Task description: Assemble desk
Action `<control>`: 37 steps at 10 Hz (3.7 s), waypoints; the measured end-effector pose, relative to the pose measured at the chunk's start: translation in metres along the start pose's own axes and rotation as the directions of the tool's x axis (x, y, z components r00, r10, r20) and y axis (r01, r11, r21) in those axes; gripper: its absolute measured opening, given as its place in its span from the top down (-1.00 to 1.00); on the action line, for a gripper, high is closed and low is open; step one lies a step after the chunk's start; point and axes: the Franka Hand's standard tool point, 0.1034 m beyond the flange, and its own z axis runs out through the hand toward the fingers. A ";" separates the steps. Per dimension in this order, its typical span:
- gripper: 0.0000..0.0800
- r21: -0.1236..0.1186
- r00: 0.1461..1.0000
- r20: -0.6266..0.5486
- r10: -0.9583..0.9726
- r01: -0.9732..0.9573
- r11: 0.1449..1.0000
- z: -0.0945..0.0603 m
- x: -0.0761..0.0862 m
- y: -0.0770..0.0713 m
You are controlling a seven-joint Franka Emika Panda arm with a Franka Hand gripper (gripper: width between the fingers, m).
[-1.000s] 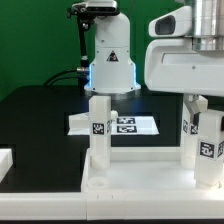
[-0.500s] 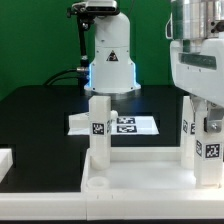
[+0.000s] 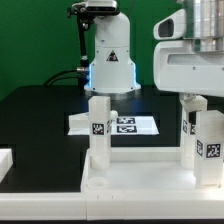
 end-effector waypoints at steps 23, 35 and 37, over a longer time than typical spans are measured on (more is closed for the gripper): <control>0.10 -0.004 0.702 0.034 0.712 -0.712 0.702 0.000 0.006 0.009; -0.62 -0.048 0.846 -0.002 -0.534 0.533 0.845 0.002 -0.004 0.001; 0.02 -0.048 0.881 -0.005 -0.474 0.473 0.880 0.002 -0.004 0.001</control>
Offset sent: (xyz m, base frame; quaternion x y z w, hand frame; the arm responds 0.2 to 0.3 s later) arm -0.0002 -0.0009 0.0076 0.0237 0.0305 -0.3452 0.9378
